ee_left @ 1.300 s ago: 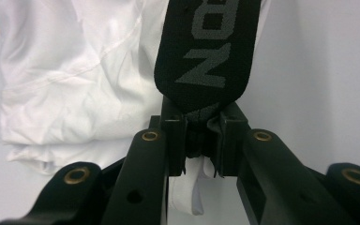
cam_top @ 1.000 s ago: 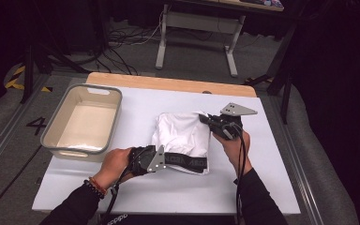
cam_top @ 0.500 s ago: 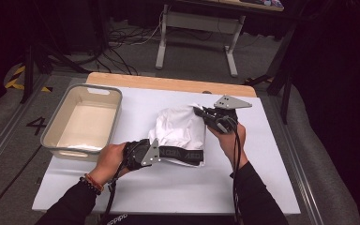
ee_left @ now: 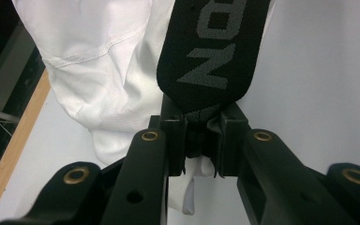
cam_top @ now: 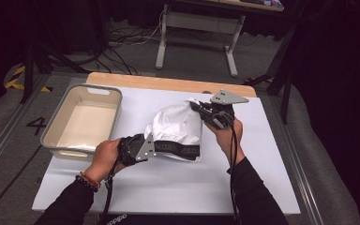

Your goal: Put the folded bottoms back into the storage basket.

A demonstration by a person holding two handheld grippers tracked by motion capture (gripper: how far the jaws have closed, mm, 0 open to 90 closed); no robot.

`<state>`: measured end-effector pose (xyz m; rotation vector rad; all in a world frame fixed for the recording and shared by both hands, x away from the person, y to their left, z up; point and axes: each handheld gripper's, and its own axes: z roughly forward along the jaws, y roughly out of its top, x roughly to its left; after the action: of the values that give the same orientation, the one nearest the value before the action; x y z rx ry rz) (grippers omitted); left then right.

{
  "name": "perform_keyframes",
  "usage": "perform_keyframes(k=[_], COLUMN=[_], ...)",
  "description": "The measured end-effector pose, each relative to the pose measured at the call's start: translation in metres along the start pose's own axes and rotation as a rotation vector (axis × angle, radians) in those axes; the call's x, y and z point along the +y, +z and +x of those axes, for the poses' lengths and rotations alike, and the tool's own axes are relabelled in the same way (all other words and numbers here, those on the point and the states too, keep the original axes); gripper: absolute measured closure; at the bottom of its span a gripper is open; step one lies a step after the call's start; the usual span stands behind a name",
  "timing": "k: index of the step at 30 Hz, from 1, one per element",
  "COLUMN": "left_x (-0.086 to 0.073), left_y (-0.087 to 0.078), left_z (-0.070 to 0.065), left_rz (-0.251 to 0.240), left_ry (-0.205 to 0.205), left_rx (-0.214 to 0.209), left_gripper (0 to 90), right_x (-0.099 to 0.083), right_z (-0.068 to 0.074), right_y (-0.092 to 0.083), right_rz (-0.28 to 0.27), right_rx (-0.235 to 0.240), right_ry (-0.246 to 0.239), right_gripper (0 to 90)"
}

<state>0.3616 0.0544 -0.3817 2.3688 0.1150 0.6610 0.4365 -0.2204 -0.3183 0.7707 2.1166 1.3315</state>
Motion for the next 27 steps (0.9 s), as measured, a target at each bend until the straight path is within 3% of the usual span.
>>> perform_keyframes(k=[9, 27], left_x=[-0.005, -0.024], left_y=[-0.012, -0.035], left_z=[0.006, 0.015], left_rz=[0.011, 0.023], left_ry=[-0.010, -0.076], left_rx=[0.030, 0.107], left_gripper=[77.7, 77.7], right_x=[0.013, 0.045], right_z=[0.007, 0.026], right_y=[0.007, 0.030], right_rz=[-0.012, -0.043], right_rx=[0.008, 0.054], right_ry=[-0.026, -0.086], right_gripper=[84.1, 84.1])
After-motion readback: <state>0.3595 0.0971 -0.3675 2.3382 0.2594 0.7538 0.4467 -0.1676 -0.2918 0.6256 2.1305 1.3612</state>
